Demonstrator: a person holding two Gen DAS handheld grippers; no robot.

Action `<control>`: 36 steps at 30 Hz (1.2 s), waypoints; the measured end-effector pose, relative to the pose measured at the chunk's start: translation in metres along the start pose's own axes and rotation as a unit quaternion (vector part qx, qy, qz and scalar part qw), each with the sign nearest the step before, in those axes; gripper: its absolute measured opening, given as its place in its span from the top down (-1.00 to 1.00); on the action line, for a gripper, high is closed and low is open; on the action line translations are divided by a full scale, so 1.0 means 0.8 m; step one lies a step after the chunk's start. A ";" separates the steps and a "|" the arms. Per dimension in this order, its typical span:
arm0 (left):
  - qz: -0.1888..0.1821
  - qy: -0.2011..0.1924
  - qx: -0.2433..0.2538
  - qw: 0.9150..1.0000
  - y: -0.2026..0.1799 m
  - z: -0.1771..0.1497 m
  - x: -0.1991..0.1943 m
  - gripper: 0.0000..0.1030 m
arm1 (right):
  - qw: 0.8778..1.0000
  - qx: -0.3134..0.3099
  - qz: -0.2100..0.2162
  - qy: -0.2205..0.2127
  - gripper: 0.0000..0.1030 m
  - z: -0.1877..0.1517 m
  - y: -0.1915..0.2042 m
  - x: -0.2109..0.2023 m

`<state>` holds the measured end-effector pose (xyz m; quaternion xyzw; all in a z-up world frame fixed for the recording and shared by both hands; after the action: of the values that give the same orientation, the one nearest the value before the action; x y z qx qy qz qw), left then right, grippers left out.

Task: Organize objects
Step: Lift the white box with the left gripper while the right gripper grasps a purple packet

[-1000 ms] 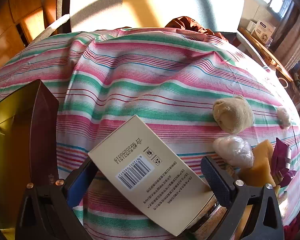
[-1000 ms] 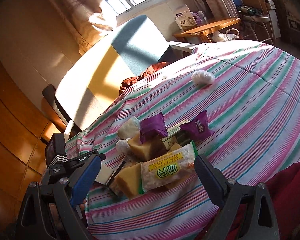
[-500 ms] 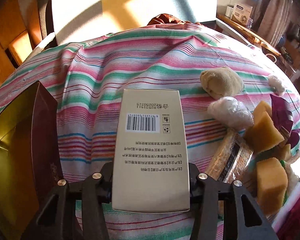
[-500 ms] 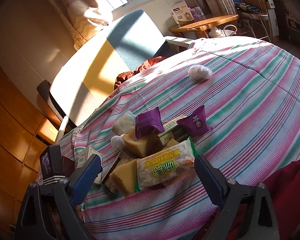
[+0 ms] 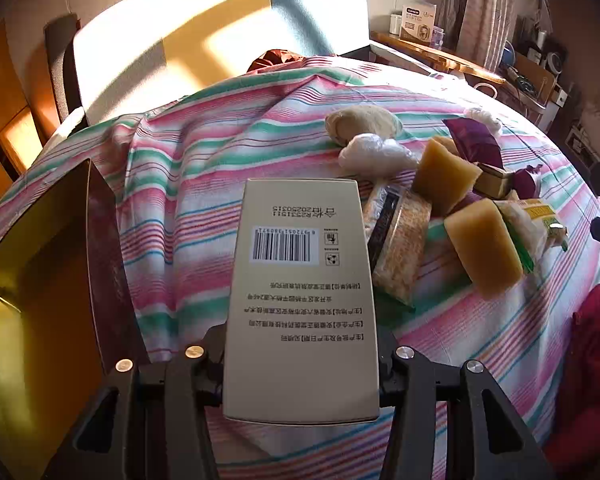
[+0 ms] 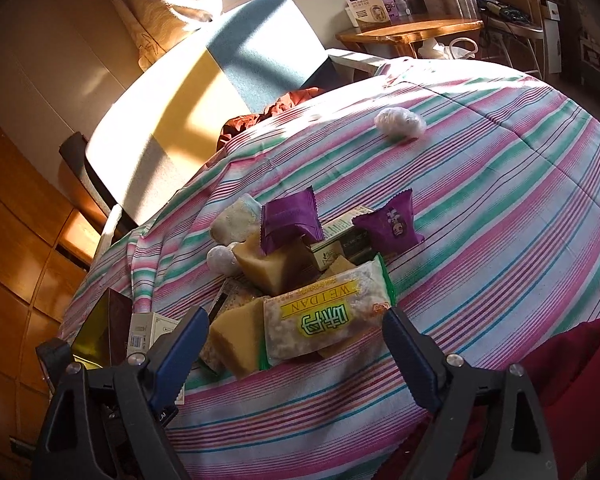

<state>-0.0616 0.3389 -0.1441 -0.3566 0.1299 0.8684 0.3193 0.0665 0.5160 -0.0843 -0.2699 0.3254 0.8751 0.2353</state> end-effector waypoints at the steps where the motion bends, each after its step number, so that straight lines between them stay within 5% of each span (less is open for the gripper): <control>1: -0.003 -0.001 0.000 1.000 -0.002 -0.006 -0.004 0.02 | 1.000 -0.001 0.001 0.009 -0.63 -0.002 0.000 0.002; 5: -0.014 -0.007 0.023 1.000 -0.012 -0.027 -0.017 0.02 | 0.998 -0.023 -0.020 0.046 -0.51 -0.006 0.003 0.013; 10: -0.024 -0.017 0.046 0.999 -0.021 -0.040 -0.025 0.02 | 0.995 -0.079 -0.052 0.036 -0.41 0.027 0.026 0.028; 18: -0.038 -0.028 0.050 0.998 -0.025 -0.046 -0.027 0.02 | 0.972 -0.201 -0.090 0.078 -0.18 0.059 0.036 0.118; 31: -0.054 -0.037 0.050 0.997 -0.024 -0.048 -0.027 0.02 | 0.893 -0.421 -0.037 0.154 -0.17 0.043 0.063 0.173; 34: -0.057 -0.037 0.049 0.996 -0.024 -0.048 -0.027 0.01 | 0.881 -0.437 -0.025 0.180 -0.17 0.036 0.065 0.183; 36: -0.057 -0.037 0.048 0.997 -0.024 -0.048 -0.027 0.01 | 0.883 -0.428 -0.016 0.193 -0.16 0.034 0.064 0.187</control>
<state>-0.0172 0.3261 -0.1564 -0.3157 0.1388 0.8541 0.3894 -0.0830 0.5354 -0.1378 -0.5129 -0.0465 0.8561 0.0439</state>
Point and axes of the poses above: each gripper's, at about its wrist camera, not at the fingertips, and x roughly the way its jaws point, y to its left, z to its top, the point moved 8 cm from there along x, roughly the way its jaws point, and after that the axes turned 11 degrees about -y, right-handed, at the moved point
